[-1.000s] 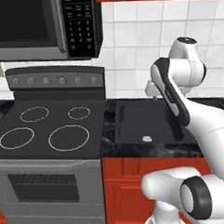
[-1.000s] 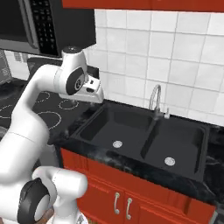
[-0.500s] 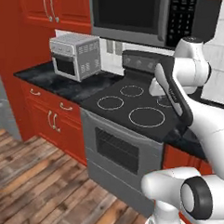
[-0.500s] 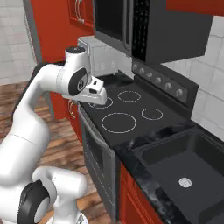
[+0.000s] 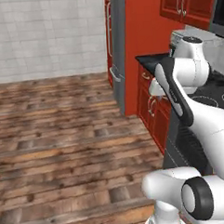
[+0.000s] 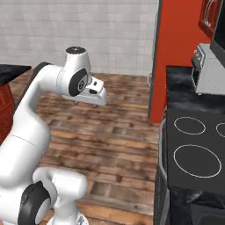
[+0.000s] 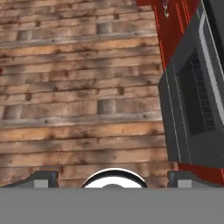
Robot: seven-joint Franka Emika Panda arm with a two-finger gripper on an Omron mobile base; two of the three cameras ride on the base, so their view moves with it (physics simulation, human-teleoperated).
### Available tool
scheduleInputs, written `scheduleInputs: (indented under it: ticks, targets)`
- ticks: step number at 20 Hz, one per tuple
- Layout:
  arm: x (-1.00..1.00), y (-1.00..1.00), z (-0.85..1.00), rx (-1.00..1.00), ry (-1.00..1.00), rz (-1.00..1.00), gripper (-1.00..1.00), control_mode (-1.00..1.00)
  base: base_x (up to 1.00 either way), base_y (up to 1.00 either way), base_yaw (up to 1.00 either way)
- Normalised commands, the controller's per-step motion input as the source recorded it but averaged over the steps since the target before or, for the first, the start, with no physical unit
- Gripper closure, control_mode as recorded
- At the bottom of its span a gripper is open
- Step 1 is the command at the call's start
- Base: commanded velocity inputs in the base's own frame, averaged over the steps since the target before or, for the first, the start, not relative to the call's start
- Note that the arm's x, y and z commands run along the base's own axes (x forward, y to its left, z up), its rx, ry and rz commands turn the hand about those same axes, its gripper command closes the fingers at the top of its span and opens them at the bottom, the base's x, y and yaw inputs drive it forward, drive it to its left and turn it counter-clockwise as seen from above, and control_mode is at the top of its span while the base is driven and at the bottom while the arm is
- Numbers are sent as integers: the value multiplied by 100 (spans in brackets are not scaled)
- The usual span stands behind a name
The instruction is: Navigate to the stand mixer.
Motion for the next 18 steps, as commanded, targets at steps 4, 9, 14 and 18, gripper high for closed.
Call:
scheduleInputs:
  ticks: [4, 9, 14, 18]
  targets:
    - [0, 0, 0, 0, 0, 0, -100, 100, 0, 5, 100]
    - [0, 0, 0, 0, 0, 0, -100, 100, 0, 10, 100]
    - [0, 0, 0, 0, 0, 0, -100, 100, 0, 13, 99]
    - [0, 0, 0, 0, 0, 0, -100, 100, 0, 14, 98]
